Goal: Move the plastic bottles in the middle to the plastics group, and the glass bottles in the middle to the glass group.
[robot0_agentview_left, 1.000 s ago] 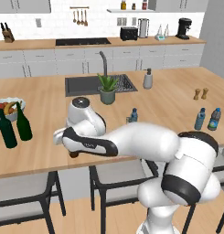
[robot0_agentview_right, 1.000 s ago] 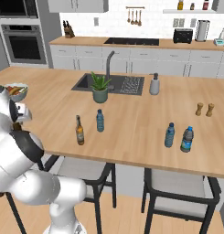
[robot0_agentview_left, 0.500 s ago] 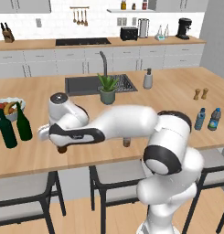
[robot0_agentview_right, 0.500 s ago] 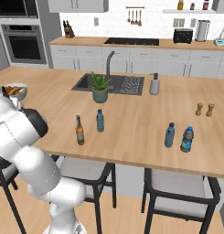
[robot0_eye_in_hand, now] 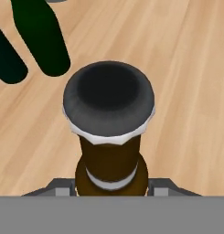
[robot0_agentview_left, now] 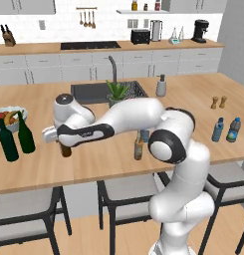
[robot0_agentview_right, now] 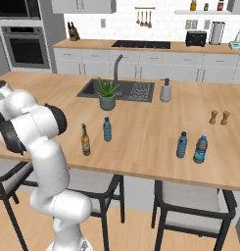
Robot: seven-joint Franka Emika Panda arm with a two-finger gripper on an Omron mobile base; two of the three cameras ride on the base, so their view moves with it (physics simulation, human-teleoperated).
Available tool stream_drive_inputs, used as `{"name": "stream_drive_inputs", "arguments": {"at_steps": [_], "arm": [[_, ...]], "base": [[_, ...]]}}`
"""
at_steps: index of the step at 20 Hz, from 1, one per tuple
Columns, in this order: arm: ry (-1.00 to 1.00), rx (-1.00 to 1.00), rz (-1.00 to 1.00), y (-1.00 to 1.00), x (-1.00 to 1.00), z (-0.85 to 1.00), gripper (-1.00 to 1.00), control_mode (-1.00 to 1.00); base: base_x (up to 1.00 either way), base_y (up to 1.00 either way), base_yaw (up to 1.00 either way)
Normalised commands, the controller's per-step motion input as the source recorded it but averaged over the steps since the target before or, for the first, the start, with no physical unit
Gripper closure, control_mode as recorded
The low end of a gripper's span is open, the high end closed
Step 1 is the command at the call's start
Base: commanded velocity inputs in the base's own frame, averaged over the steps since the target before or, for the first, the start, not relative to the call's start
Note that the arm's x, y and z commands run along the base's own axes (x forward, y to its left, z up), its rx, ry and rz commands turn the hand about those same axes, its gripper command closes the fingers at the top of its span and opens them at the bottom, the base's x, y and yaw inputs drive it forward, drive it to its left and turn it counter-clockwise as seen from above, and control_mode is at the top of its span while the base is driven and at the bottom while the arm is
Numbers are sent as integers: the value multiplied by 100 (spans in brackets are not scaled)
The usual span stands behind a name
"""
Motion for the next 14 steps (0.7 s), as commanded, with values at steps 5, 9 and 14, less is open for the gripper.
{"name": "stream_drive_inputs", "arguments": {"at_steps": [5,9,14], "arm": [[0,6,0,0,34,0,100,-100],[-5,1,3,9,7,-19,100,-100],[-10,0,4,29,11,-17,100,-100]], "base": [[0,0,0],[0,0,0],[0,0,0]]}}
